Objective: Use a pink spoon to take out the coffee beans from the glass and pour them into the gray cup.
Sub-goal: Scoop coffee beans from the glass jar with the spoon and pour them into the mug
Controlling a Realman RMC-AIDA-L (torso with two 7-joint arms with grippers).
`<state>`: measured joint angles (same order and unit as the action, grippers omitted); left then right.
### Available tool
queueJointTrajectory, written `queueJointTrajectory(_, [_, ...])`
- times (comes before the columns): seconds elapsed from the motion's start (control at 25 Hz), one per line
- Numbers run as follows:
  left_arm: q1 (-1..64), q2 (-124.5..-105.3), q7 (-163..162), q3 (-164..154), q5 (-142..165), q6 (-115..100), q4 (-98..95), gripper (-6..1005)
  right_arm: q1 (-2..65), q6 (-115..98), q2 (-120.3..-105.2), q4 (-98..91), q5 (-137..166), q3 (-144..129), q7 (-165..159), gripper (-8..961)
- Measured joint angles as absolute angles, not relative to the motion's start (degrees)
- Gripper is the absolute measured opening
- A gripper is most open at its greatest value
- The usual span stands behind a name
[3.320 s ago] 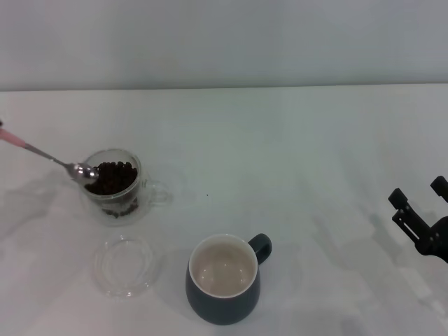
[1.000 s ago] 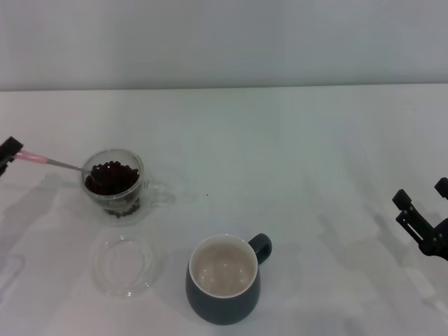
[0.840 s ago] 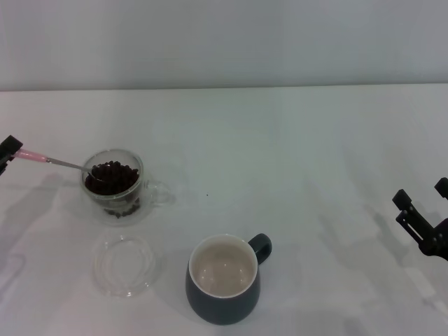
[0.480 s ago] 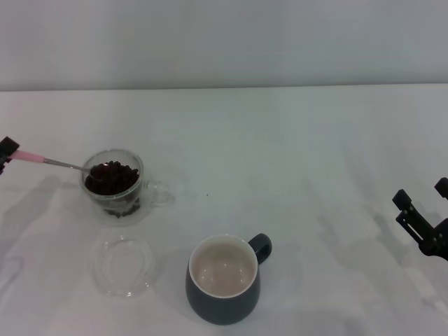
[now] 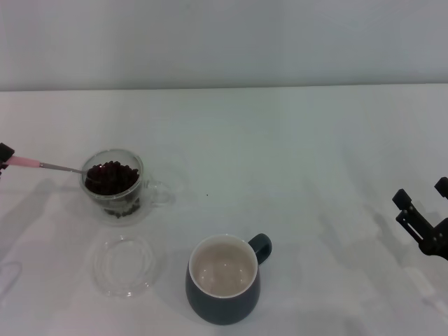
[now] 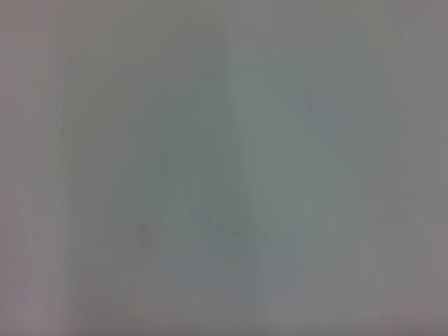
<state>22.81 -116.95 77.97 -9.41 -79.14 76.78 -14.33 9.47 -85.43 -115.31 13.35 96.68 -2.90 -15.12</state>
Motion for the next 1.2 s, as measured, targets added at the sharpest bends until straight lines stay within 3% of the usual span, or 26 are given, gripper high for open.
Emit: queueJointTrajectory(1.2, [24.1,-118.47,74.1,-15.0,-77.6,85.9,-11.7,131,9.7,-85.1,-115.31,13.3,96.7,-2.9,-15.1,859])
